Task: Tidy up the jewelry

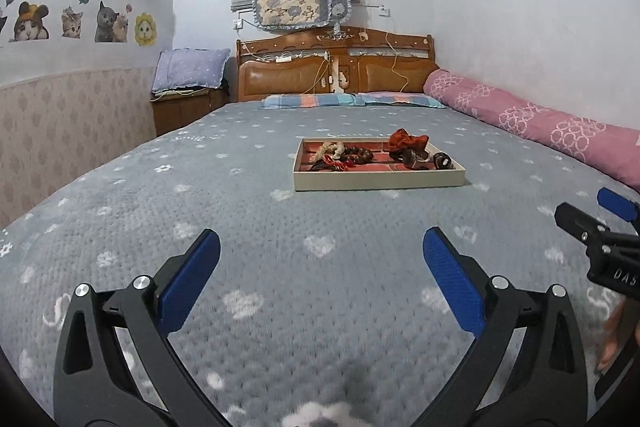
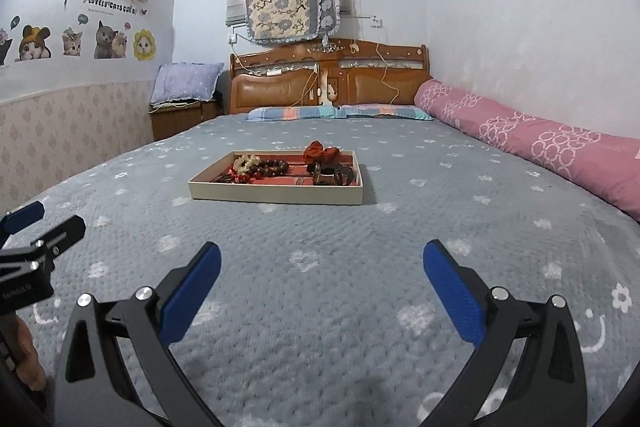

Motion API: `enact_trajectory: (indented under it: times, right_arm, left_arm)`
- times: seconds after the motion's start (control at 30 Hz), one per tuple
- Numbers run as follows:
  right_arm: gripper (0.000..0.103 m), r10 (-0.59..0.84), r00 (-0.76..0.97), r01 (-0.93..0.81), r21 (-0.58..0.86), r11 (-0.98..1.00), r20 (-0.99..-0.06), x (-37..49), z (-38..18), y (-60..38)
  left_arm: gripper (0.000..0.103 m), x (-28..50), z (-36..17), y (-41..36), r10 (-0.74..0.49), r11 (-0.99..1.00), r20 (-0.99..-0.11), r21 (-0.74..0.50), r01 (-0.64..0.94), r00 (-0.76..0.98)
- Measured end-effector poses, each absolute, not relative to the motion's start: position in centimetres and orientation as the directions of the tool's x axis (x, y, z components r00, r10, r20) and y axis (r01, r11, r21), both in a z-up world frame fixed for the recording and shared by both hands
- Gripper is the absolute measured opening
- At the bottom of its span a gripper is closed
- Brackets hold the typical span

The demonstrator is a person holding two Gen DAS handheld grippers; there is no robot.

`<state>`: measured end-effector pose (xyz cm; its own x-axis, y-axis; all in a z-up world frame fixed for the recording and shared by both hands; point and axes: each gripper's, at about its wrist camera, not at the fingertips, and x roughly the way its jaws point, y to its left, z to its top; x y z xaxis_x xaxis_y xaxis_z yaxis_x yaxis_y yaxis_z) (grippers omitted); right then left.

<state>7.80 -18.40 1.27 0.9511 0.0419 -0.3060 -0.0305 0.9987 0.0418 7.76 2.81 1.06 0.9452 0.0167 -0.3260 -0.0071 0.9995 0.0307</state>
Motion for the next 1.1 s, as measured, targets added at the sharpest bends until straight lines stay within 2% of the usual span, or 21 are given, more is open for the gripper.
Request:
enact_trajectory:
  times: [0.6, 1.1]
  right_arm:
    - [0.099, 0.029, 0.965, -0.025, 0.02, 1.0, -0.261, 6.7, 0.7, -17.8]
    - [0.099, 0.029, 0.969, -0.025, 0.019, 0.999, -0.247, 6.3, 0.9, -18.0]
  left_arm:
    - [0.098, 6.6, 0.4, 3.6, 0.045, 0.999, -0.275, -0.008, -0.049, 0.96]
    - [0.098, 6.2, 0.6, 2.9, 0.055, 0.998, -0.249, 0.024, -0.051, 0.967]
